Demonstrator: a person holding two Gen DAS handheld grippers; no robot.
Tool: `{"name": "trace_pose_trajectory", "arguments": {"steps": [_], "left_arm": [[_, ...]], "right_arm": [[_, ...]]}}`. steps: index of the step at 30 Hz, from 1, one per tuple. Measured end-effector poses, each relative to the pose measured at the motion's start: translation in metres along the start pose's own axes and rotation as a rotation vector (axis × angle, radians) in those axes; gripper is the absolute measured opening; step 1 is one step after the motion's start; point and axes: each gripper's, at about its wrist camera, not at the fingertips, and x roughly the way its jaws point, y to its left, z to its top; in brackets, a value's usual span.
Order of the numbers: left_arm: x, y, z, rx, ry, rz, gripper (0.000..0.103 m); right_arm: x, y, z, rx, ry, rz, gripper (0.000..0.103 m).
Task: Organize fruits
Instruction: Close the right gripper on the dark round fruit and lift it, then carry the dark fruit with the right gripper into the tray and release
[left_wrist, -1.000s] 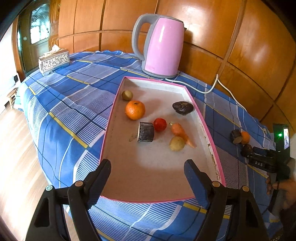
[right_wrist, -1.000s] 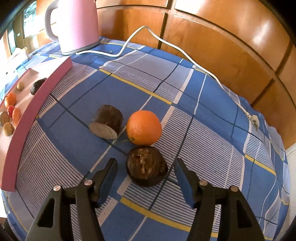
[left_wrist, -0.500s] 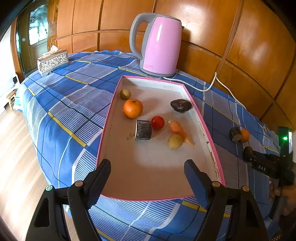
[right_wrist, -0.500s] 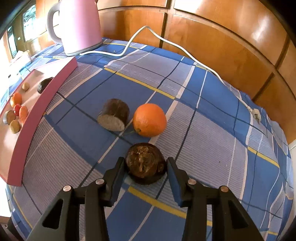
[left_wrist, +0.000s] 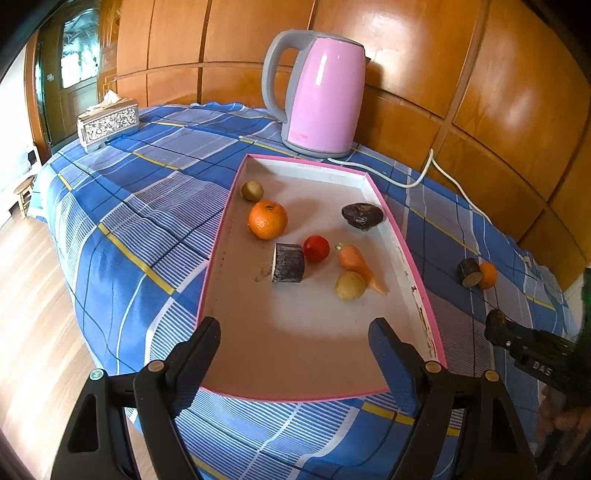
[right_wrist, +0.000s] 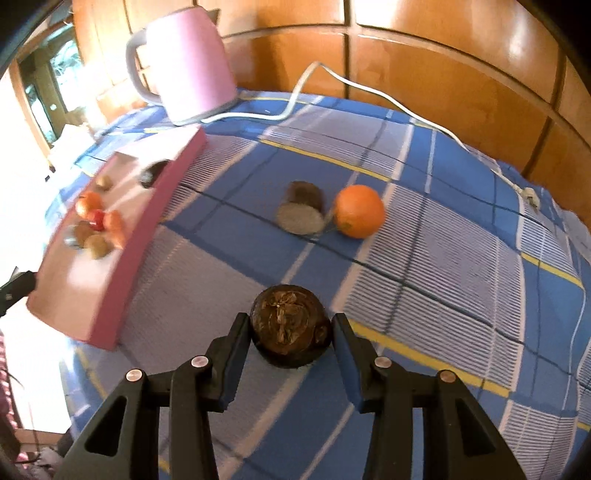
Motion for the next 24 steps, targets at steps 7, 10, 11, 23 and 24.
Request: {"name": "trace_pose_trajectory", "arguments": {"steps": [7, 10, 11, 23, 24], "left_arm": [[-0.005, 0.015, 0.006, -0.042, -0.027, 0.027, 0.083], [-0.006, 0.023, 0.009, -0.061, -0.036, 0.040, 0.083], [-0.006, 0.026, 0.009, -0.069, -0.038, 0.046, 0.083], [-0.006, 0.044, 0.012, -0.112, -0.046, 0.066, 0.083], [-0.006, 0.043, 0.012, -0.110, -0.045, 0.065, 0.083]], "right_arm": [[-0.016, 0.036, 0.013, -0.044, -0.040, 0.121, 0.045], [-0.021, 0.054, 0.018, -0.067, -0.050, 0.172, 0.045], [-0.022, 0.059, 0.020, -0.074, -0.051, 0.185, 0.045], [0.001, 0.130, 0.043, -0.159, -0.027, 0.267, 0.046], [0.005, 0.134, 0.044, -0.168, -0.024, 0.253, 0.047]]}}
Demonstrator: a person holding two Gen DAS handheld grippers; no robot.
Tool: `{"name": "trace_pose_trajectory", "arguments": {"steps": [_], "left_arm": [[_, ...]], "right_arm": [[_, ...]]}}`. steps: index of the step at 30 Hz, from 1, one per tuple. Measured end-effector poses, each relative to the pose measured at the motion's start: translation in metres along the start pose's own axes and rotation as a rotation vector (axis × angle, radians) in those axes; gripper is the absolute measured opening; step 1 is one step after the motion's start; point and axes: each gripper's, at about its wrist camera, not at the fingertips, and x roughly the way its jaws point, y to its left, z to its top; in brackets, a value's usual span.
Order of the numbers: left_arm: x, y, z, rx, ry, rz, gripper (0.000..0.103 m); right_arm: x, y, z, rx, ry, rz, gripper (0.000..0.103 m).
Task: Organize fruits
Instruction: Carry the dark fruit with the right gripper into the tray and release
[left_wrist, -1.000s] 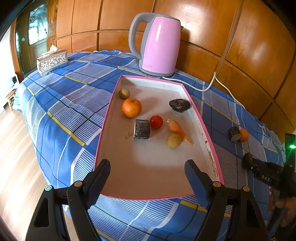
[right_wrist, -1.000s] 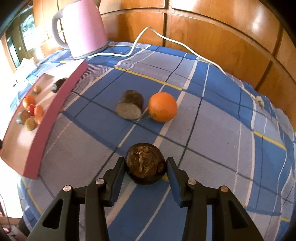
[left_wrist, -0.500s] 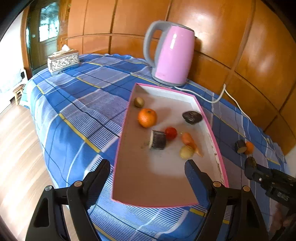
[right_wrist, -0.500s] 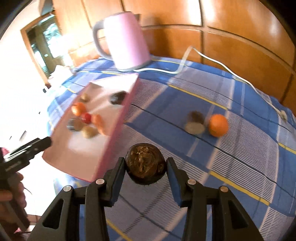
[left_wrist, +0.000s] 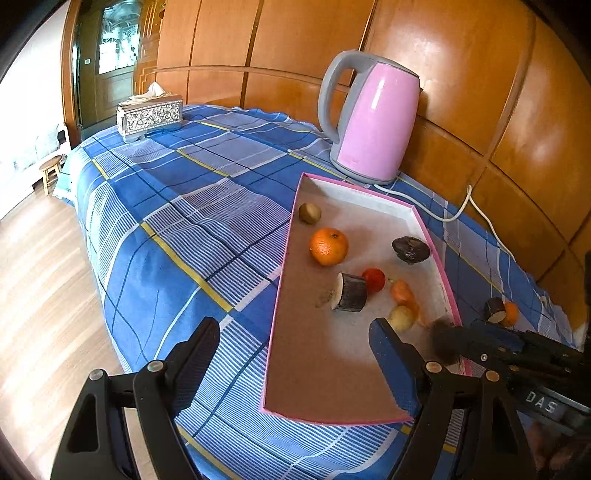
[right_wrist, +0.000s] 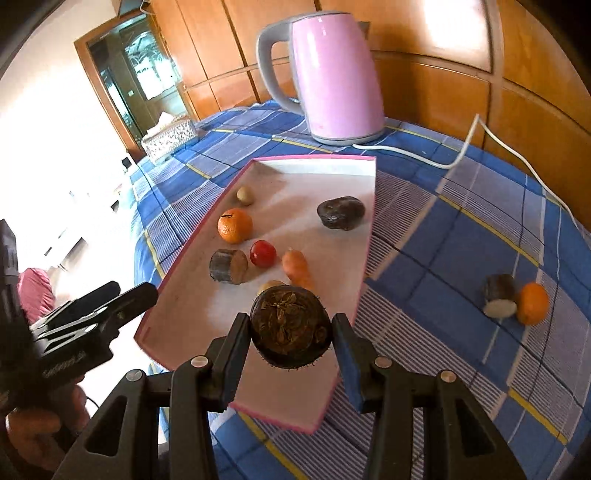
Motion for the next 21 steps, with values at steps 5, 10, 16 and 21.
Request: {"name": "trace_pose_trajectory", "arguments": {"steps": [5, 10, 16, 21], "left_arm": [[0.001, -0.001, -0.001, 0.003, 0.004, -0.005, 0.083], [-0.001, -0.006, -0.002, 0.016, -0.001, -0.010, 0.083], [-0.001, -0.011, -0.004, 0.032, 0.006, -0.019, 0.083], [-0.002, -0.017, -0.006, 0.050, 0.008, -0.029, 0.083]], "right_arm": [[0.001, 0.000, -0.002, -0.003, -0.009, -0.028, 0.055], [-0.007, -0.007, -0.009, 0.039, -0.023, -0.039, 0.055], [-0.025, -0.015, -0.021, 0.070, -0.065, -0.087, 0.055], [-0.038, -0.030, -0.033, 0.129, -0.090, -0.137, 0.055]]}}
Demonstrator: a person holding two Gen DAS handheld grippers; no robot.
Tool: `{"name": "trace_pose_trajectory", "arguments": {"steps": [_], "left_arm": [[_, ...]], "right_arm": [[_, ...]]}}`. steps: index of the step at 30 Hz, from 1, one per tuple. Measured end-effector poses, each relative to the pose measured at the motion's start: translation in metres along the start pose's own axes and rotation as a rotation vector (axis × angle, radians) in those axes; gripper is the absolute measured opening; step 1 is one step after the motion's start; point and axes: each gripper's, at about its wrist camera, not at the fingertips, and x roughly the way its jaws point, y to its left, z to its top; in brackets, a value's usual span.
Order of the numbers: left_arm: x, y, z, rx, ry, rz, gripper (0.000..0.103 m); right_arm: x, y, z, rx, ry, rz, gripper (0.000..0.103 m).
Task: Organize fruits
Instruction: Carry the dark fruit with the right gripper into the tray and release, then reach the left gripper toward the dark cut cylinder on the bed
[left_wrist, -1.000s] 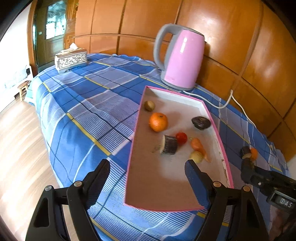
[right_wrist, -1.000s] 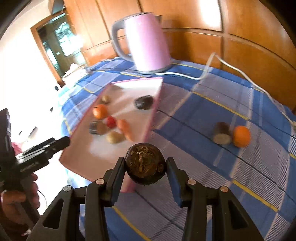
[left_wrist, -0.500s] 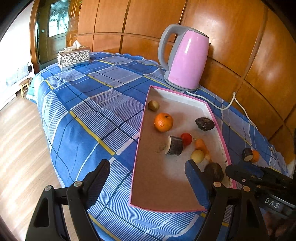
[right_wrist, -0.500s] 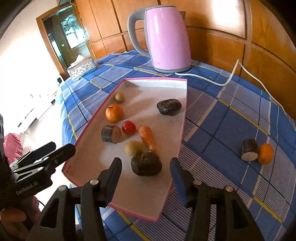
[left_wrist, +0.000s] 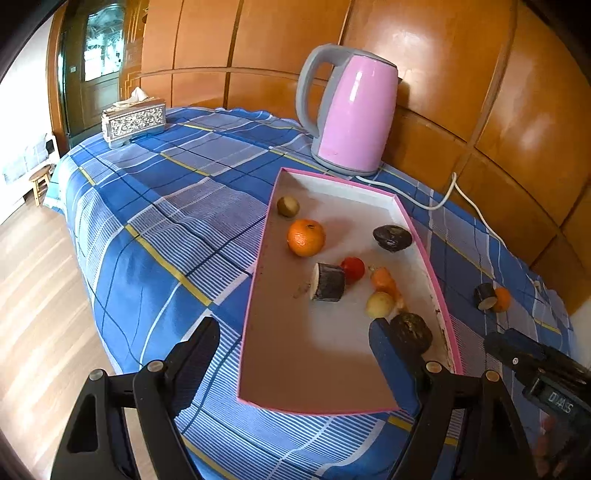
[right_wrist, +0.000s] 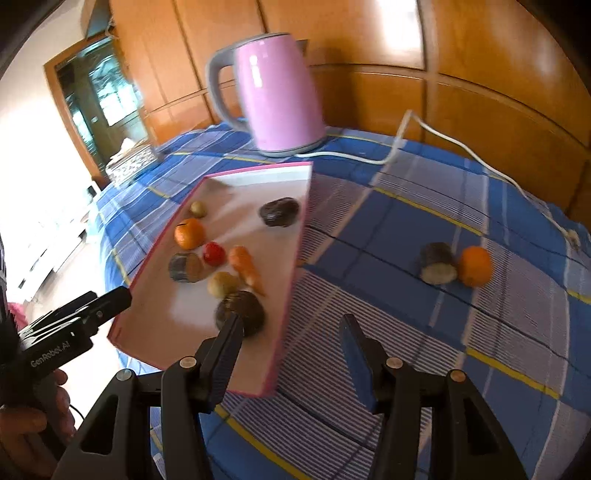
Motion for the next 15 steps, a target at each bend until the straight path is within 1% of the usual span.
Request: {"name": "trace_pose_trajectory", "arguments": {"steps": [11, 15], "left_arm": [[-0.002, -0.019, -0.003, 0.058, 0.007, -0.029, 0.083], [-0.002, -0.025, -0.005, 0.079, 0.010, -0.039, 0.083]], "right_arm": [[-0.017, -0.038, -0.017, 0.099, -0.044, -0.122, 0.055], [-0.024, -0.059, -0.025, 0.145, -0.060, -0.185, 0.055]]}}
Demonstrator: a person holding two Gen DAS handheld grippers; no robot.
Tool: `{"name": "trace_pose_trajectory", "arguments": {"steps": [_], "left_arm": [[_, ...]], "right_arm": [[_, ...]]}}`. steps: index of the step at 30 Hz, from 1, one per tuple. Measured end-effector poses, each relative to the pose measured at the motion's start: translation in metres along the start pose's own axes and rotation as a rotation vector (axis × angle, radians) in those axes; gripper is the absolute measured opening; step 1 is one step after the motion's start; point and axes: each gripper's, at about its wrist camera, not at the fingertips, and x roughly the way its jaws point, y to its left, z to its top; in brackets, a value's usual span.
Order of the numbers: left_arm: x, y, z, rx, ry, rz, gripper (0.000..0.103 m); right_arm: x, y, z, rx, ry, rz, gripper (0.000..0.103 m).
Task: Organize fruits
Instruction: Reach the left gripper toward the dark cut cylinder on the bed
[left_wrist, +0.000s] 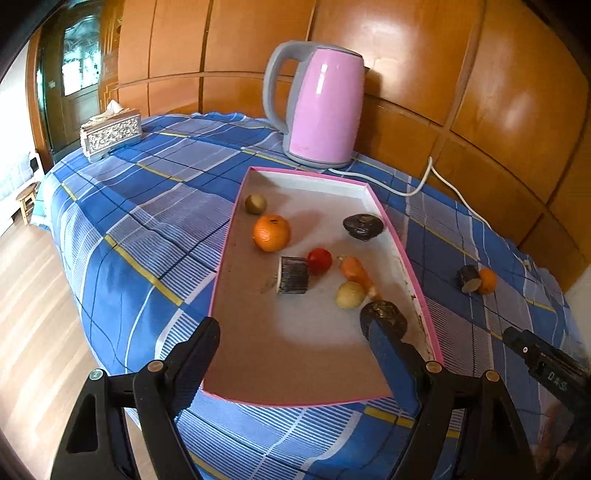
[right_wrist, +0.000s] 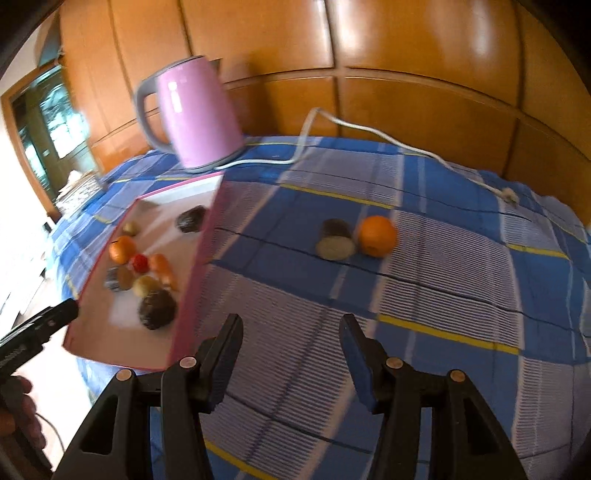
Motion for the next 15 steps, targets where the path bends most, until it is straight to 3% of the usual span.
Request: {"name": "trace_pose_trajectory", "arguments": {"steps": [15], "left_arm": [[0.004, -0.038, -0.002, 0.108, 0.028, -0.057, 0.083]], "right_arm": [[-0.016, -0.083, -0.020, 0.175, -0.024, -0.204, 0.055]]}}
